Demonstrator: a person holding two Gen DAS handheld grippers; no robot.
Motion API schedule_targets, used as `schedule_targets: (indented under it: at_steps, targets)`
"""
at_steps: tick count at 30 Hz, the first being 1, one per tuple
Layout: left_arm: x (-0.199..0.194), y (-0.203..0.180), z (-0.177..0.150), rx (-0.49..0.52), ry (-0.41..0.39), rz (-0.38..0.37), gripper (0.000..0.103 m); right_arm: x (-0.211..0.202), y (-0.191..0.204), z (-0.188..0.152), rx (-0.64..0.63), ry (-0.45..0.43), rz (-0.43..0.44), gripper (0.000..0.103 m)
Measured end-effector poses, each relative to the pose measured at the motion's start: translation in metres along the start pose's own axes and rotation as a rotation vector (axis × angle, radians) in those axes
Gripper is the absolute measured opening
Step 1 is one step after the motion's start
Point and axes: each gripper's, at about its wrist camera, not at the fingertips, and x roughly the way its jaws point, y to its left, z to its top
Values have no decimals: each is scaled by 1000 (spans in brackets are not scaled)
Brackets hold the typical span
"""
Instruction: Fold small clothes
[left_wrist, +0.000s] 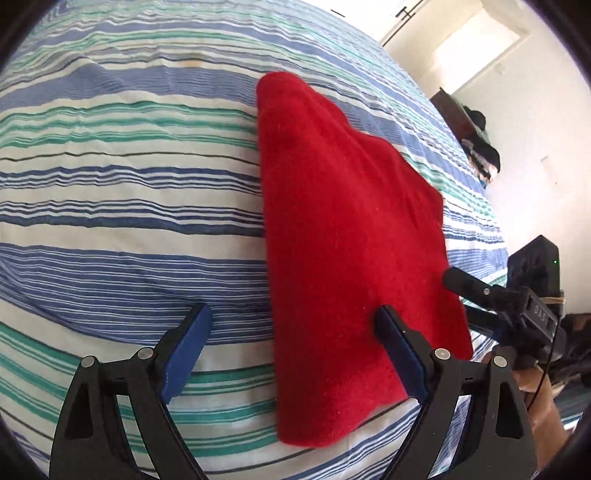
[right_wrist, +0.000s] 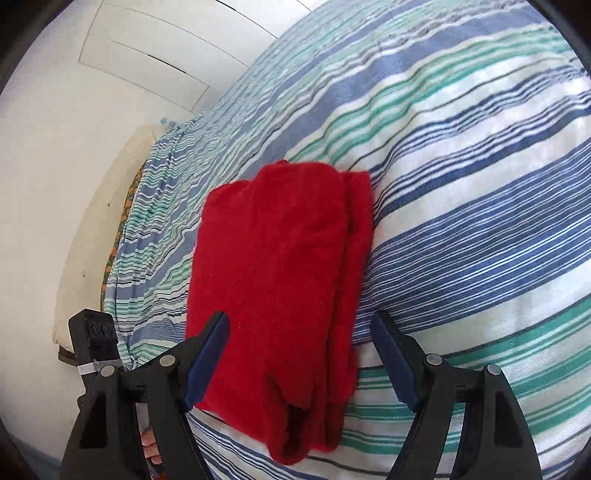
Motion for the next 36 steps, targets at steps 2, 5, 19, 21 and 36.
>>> schedule_targets:
  at_steps: [2,5,19,21,36]
  targets:
    - [7,-4,-1,7,26,-52,80,14,3,-1,7,11,-28,78]
    - [8,-9,-1,20,75,-96,34,27,19,-5,-60,89,2,48]
    - [-136,-34,92,129,-227,-100,28,-16,183,61,-444,-144,-20,24]
    - [-138,-30,91,131,-244,-83,31,-17,194,62,-473,-159,1,24]
    - [-128,-22,-139,362,-206,413,93,-54,58,-96,-411,-24,-399,83]
